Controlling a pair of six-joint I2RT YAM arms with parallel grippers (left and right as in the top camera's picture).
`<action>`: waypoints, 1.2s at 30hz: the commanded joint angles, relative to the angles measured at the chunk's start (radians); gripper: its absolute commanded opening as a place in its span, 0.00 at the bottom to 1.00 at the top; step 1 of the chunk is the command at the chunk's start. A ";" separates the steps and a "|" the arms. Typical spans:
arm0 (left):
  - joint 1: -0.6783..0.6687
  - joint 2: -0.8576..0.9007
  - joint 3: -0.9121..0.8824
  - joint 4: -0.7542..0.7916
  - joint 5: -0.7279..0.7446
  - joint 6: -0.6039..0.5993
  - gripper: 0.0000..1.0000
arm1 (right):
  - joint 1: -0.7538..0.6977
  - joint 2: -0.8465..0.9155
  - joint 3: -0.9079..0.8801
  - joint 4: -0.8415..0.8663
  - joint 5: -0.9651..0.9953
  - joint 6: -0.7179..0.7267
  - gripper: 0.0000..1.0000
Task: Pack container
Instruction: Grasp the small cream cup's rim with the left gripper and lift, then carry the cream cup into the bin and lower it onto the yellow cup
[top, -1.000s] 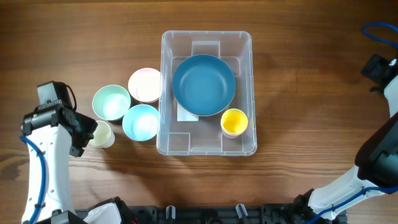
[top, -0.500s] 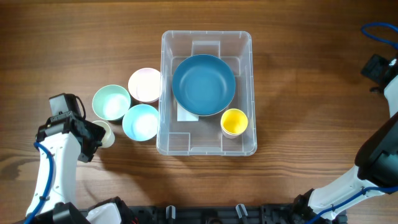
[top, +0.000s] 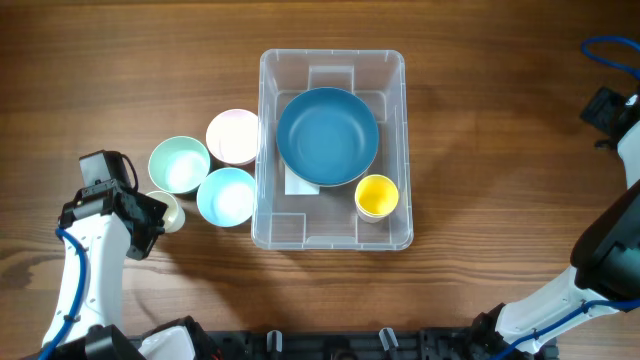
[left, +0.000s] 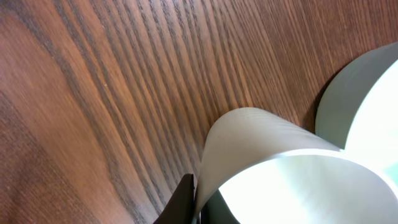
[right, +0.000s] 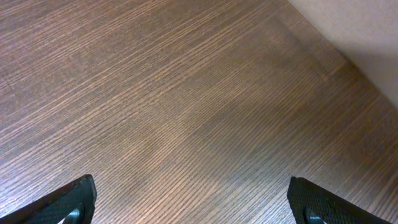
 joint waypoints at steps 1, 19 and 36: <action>0.007 -0.014 -0.006 -0.004 0.001 0.000 0.04 | -0.004 0.000 0.008 0.002 0.013 -0.008 1.00; 0.006 -0.074 0.520 -0.076 0.383 0.344 0.04 | -0.006 0.000 0.008 0.002 0.013 -0.008 1.00; -0.733 -0.066 0.529 0.135 0.337 0.462 0.04 | -0.005 0.000 0.008 0.002 0.005 -0.008 1.00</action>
